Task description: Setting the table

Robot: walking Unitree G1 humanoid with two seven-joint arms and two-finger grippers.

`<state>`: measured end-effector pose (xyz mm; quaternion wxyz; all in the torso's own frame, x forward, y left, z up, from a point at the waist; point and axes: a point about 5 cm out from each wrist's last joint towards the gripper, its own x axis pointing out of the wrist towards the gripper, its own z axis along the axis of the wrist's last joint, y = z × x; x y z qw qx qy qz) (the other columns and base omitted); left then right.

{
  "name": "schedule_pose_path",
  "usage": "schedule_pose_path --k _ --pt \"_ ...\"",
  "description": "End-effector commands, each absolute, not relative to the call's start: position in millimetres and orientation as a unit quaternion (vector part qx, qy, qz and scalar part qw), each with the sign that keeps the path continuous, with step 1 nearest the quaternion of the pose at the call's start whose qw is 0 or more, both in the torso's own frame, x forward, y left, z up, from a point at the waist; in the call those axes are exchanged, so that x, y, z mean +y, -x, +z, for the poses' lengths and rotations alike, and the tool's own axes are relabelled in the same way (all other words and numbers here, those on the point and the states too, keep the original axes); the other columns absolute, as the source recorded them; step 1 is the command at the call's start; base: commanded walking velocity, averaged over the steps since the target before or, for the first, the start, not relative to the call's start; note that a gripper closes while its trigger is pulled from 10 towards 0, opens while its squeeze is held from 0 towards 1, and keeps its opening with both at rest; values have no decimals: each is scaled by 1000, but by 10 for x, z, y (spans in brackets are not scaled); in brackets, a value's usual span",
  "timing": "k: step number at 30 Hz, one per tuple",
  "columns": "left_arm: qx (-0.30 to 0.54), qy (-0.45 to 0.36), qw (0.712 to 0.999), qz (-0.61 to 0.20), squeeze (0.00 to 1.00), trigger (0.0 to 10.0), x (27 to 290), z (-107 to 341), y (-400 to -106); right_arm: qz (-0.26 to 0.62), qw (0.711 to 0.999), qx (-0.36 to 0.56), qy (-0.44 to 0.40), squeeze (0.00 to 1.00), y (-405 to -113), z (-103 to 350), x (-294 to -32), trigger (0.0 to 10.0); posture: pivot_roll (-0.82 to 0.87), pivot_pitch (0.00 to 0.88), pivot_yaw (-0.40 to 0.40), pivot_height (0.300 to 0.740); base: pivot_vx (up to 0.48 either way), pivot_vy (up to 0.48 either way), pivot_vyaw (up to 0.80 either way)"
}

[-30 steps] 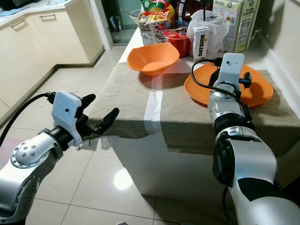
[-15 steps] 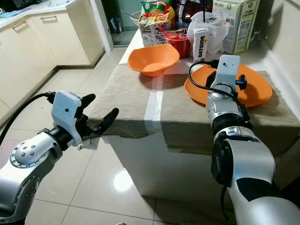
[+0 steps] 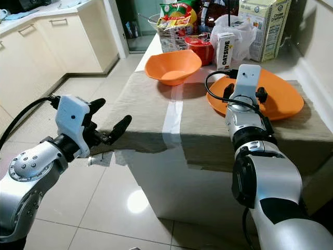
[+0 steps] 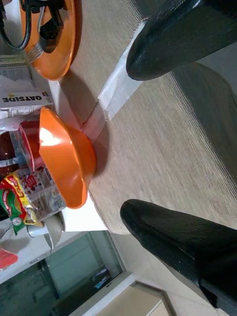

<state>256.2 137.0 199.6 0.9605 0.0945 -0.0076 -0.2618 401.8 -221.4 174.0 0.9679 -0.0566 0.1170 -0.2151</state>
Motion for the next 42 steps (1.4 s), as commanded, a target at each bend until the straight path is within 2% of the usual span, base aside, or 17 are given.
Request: schedule_pose_path --k 1,14,15,16,36,42 --pt "-4 -105 961 -254 0 10000 1417 2014 -2593 -206 964 163 45 0 -3963 1525 -2149 10000 -65 0 180 735 0 0 0" --pt "-4 -111 960 -257 0 10000 1418 2015 -2599 -205 963 167 52 0 -3956 1504 -2143 10000 -67 0 181 735 0 0 0" --pt "-4 -112 960 -257 0 10000 1419 2016 -2599 -205 963 166 52 0 -3955 1503 -2142 3725 -67 0 181 735 0 0 0" --pt "-4 -112 960 -258 0 10000 1419 2016 -2599 -206 963 165 51 0 -3955 1504 -2142 0 -67 0 181 735 0 0 0" --pt "-10 -125 957 -261 0 10000 1427 2048 -2620 -179 970 162 37 0 -3967 1452 -1964 0 -66 0 182 735 0 0 0" --pt "-10 -126 957 -261 0 10000 1433 2054 -2624 -145 974 169 44 0 -3962 1373 -1757 0 -69 0 182 735 0 0 0"
